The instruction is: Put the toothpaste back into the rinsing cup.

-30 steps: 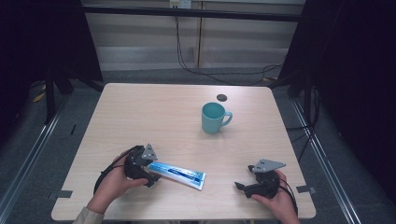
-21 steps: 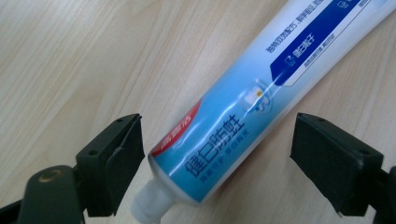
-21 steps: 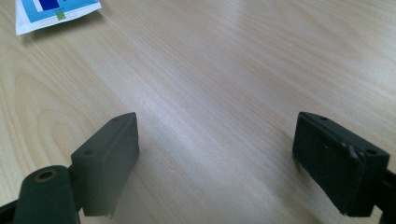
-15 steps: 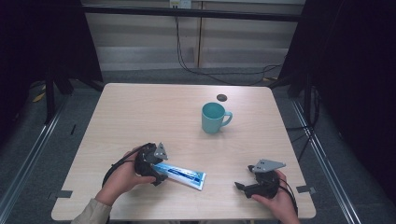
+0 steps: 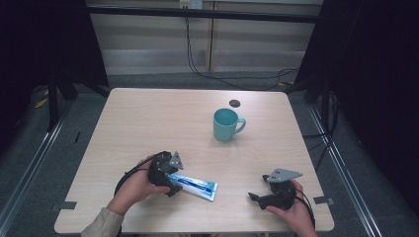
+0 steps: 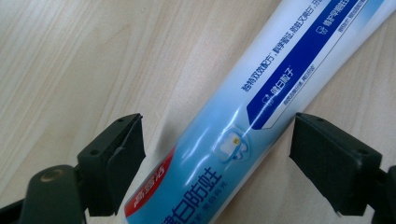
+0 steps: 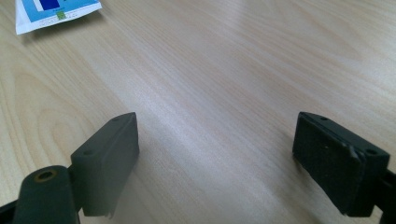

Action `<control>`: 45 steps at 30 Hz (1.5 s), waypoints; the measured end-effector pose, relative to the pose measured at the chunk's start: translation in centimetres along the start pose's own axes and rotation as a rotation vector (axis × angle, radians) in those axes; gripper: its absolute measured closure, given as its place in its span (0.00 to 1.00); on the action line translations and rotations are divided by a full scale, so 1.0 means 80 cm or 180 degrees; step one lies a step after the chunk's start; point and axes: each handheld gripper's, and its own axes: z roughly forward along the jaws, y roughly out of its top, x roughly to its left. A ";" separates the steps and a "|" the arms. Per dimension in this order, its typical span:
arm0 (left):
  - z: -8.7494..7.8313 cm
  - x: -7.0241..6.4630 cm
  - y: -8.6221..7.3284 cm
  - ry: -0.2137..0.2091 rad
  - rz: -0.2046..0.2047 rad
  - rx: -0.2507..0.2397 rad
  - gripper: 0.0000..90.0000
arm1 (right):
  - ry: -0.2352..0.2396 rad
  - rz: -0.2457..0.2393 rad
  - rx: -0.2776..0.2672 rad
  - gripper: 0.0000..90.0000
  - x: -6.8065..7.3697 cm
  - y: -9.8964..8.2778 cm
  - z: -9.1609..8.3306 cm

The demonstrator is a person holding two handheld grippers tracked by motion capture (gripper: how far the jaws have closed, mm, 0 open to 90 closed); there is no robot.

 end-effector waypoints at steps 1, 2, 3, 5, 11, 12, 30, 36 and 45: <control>0.001 0.000 0.000 -0.0004 0.0014 -0.0004 0.19 | 0.0000 0.0000 0.0000 0.16 0.000 0.000 0.000; 0.001 -0.001 0.001 -0.0006 0.0030 0.0000 0.19 | 0.0000 0.0001 0.0000 0.16 0.000 0.000 0.000; 0.001 -0.001 0.002 -0.0013 0.0025 -0.0005 0.19 | 0.0000 0.0000 0.0000 0.16 0.000 0.000 0.000; 0.002 -0.002 0.003 -0.0020 0.0048 -0.0003 0.20 | -0.0001 0.0000 0.0000 0.16 0.000 0.000 0.000; 0.001 -0.002 0.004 -0.0064 0.0060 -0.0002 0.24 | 0.0000 0.0001 0.0000 0.16 0.000 0.000 0.000; 0.001 -0.002 0.004 -0.0064 0.0062 0.0006 0.24 | 0.0000 0.0001 0.0000 0.16 0.000 0.000 0.000; 0.006 -0.001 0.011 -0.0149 0.0171 0.0248 0.28 | 0.0000 0.0000 0.0000 0.16 0.000 0.000 0.000; 0.006 -0.001 0.014 -0.0171 0.0261 0.0351 0.31 | 0.0000 0.0001 0.0000 0.16 0.000 0.000 0.000; 0.007 0.001 0.019 -0.0183 0.0403 0.0469 0.34 | 0.0002 0.0001 0.0000 0.16 0.000 0.000 0.000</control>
